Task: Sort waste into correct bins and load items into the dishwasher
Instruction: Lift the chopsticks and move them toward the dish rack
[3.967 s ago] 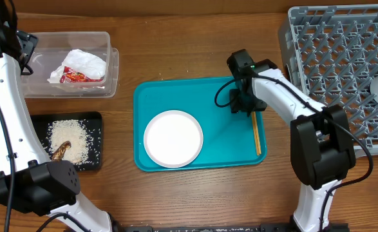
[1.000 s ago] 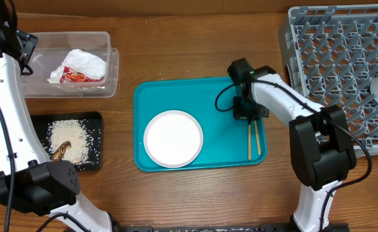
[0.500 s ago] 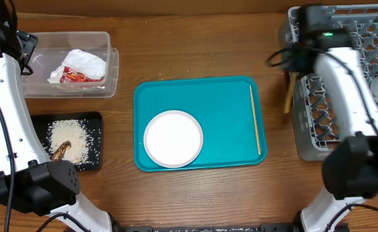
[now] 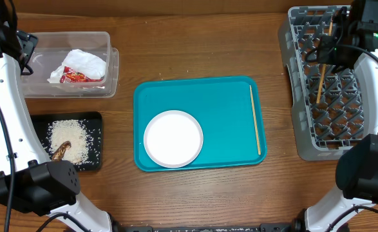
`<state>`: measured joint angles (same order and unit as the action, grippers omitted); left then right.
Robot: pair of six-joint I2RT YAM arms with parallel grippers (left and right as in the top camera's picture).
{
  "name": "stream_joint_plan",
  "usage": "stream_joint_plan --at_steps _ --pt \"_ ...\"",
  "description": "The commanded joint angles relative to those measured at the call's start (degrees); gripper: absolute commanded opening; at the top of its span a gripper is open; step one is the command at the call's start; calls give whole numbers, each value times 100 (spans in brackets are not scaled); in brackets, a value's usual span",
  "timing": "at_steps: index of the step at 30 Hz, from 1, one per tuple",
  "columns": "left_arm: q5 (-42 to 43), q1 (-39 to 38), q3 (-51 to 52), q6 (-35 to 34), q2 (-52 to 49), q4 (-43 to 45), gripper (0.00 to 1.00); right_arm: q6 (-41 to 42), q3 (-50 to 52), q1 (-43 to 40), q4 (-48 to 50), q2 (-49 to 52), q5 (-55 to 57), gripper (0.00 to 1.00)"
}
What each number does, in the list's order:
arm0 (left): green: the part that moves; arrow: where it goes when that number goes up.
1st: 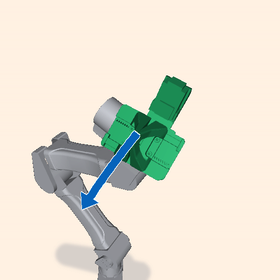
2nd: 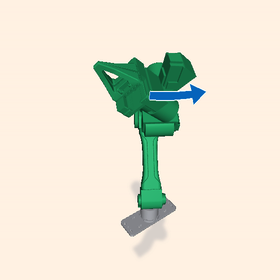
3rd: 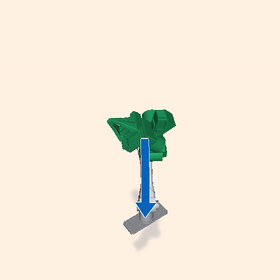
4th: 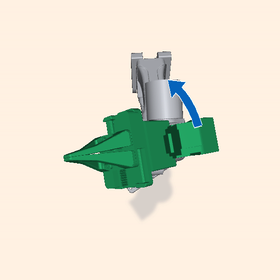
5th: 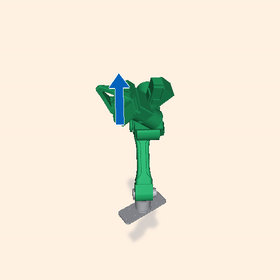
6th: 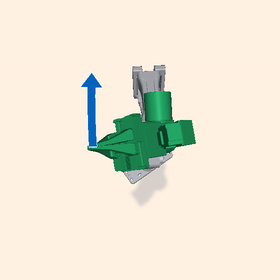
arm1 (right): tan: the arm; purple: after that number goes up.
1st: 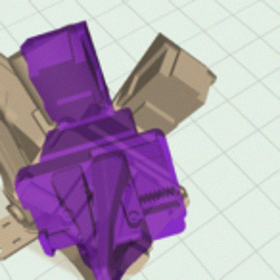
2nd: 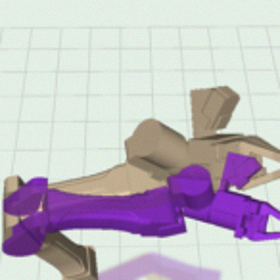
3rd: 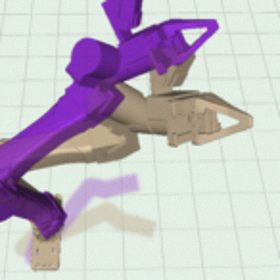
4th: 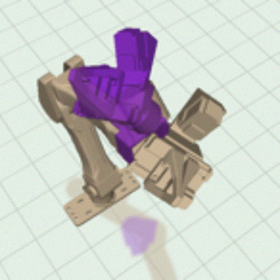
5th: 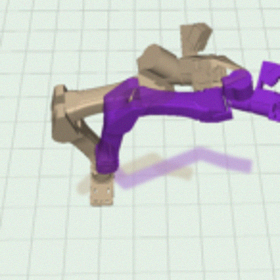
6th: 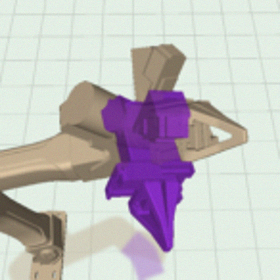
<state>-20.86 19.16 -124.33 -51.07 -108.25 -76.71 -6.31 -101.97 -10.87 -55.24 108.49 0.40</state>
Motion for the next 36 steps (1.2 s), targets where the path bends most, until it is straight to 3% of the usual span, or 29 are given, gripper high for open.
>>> stream_joint_plan --at_steps 1,6,9,11,12,16,27,34,36 --pt "-109 -22 -22 4 -22 7 100 -236 -37 -24 85 81 -160 4" --pt "-109 -20 -22 4 -22 7 100 -223 -37 -11 96 417 -452 9" --pt "-111 -22 -22 4 -22 7 100 -107 -37 4 125 503 -608 25" --pt "-109 -22 -22 4 -22 7 100 -98 -37 4 131 503 -608 44" --pt "-109 -22 -22 4 -22 9 100 -98 -37 4 129 503 -608 45" --pt "-109 -22 -22 4 -22 7 100 162 -39 4 55 498 -638 38" --pt "-109 -22 -22 4 -22 7 100 203 -48 116 -538 76 -2981 41" --pt "-109 -22 -22 4 -22 7 100 225 -35 863 -1357 136 -2684 53" --pt "-109 -22 -22 4 -22 9 100 647 -35 1204 -1449 197 -2146 54"
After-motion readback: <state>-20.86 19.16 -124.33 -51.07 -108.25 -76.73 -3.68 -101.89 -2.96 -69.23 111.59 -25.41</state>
